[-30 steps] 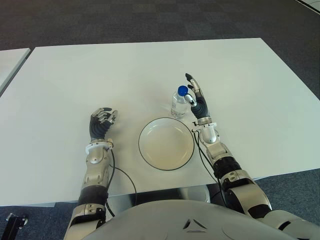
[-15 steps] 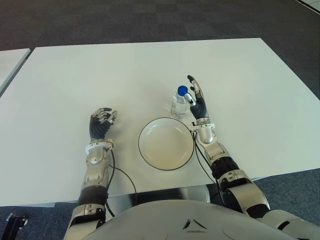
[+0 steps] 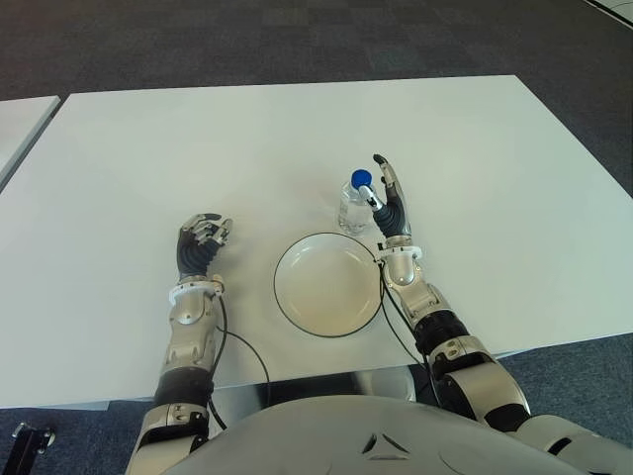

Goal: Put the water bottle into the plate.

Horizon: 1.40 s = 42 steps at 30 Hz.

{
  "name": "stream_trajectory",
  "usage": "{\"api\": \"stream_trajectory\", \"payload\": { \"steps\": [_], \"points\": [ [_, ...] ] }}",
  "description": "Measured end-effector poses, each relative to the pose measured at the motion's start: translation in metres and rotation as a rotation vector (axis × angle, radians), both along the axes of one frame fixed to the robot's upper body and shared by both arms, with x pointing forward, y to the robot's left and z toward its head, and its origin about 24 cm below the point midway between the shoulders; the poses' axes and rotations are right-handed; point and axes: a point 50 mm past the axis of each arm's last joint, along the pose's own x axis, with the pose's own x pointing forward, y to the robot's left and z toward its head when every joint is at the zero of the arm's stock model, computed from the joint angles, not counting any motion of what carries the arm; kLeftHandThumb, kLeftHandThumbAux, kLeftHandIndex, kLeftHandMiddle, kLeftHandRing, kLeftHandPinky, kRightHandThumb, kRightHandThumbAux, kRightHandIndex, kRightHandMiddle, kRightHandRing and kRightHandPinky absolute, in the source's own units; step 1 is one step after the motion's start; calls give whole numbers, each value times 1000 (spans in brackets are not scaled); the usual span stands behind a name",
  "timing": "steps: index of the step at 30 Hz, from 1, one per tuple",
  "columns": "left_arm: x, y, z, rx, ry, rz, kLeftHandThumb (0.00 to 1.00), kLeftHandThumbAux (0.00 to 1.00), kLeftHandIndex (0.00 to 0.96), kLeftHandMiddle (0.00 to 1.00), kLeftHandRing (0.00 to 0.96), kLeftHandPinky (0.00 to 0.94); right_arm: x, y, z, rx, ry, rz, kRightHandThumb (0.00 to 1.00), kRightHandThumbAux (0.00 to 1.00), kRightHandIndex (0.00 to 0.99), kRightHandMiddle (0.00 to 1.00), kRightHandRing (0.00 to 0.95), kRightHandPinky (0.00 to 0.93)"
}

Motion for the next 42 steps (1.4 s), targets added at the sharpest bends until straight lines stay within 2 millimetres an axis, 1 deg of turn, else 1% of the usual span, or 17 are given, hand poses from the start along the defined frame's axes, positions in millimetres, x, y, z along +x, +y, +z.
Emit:
{"api": "stream_trajectory", "payload": {
  "steps": [5, 10, 16, 24, 29, 36, 42],
  "points": [
    [0, 1, 0, 3, 1, 0, 708, 712, 434, 650, 632, 607, 1, 1, -4, -34, 43, -14, 602, 167, 0, 0, 0, 0],
    [0, 1, 0, 0, 0, 1, 709, 711, 435, 657, 639, 611, 5, 6, -5, -92, 68, -4, 612, 147, 0, 0, 0, 0],
    [0, 1, 0, 1, 0, 1, 709, 711, 435, 659, 641, 612, 11, 12, -4, -243, 82, 21, 593, 136, 0, 0, 0, 0],
    [0, 0, 0, 17, 14, -2, 709, 711, 434, 660, 640, 614, 19, 21, 0, -490, 83, 50, 575, 123, 0, 0, 0, 0],
    [1, 1, 1, 16, 15, -1, 708, 711, 434, 659, 641, 615, 22, 25, 0, -616, 116, 72, 565, 112, 0, 0, 0, 0],
    [0, 1, 2, 15, 11, 2, 708, 711, 435, 665, 646, 623, 25, 27, 1, -766, 161, 106, 542, 104, 0, 0, 0, 0],
    [0, 1, 2, 15, 10, 3, 709, 710, 435, 673, 654, 625, 29, 22, 4, -860, 177, 97, 541, 135, 0, 0, 0, 0]
  ]
}}
